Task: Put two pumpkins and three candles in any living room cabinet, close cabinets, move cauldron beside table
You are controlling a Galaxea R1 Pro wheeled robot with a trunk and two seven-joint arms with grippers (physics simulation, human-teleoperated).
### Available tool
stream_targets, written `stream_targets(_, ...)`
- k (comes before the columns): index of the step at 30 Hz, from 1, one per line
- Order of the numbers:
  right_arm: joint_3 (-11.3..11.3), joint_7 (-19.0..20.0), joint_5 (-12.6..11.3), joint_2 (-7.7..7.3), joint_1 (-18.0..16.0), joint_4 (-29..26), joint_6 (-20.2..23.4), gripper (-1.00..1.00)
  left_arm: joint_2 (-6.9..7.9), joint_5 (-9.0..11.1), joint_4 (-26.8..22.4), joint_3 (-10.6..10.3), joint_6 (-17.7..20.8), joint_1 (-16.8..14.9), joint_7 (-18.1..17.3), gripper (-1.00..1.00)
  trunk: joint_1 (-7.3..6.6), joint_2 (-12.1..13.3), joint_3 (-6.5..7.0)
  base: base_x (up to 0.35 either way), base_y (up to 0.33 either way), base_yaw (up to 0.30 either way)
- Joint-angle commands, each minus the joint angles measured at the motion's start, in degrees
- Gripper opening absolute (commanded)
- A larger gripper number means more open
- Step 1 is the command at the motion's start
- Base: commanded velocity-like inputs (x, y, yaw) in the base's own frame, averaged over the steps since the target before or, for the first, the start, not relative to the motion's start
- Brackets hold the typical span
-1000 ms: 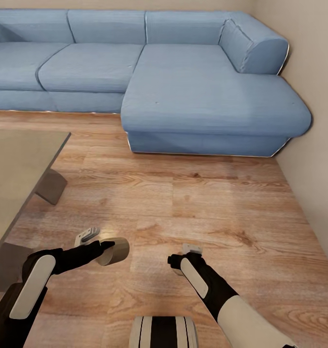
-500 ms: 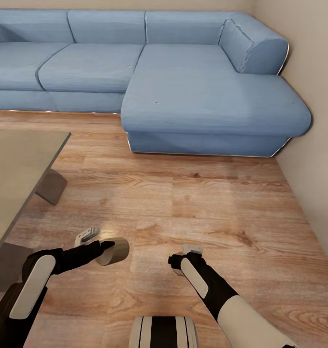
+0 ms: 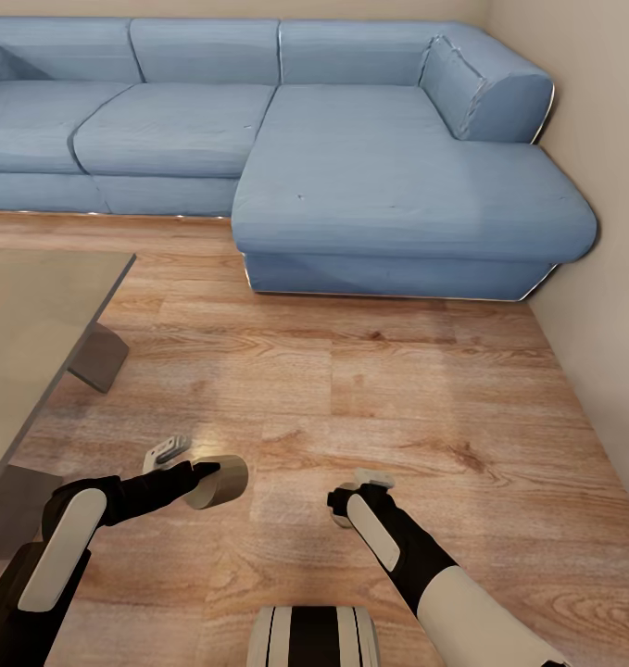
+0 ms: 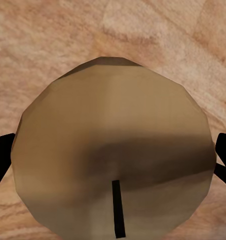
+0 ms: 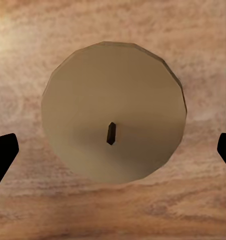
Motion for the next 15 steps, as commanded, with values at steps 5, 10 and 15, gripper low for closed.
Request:
stream_targets(5,0.19,-0.57,-0.45,-0.04,-0.04,-0.07,0.08,1.00,0.00,0.64,-0.05,0.02,0.19,-0.03,0.54,-1.00,-0.01,-0.02,-0.04,0.000,0.000,0.000)
stream_targets(10,0.19,-0.54,-0.45,-0.04,-0.04,-0.07,0.06,1.00,0.08,0.64,-0.05,0.07,0.19,-0.03,0.54,-1.00,-0.01,-0.02,-0.04,0.000,0.000,0.000)
stream_targets(15,0.19,-0.50,-0.45,-0.02,-0.04,-0.07,0.05,1.00,0.95,4.40,-0.02,0.78,0.33,0.08,-0.24,-1.00,-0.01,-0.02,-0.04,0.000,0.000,0.000)
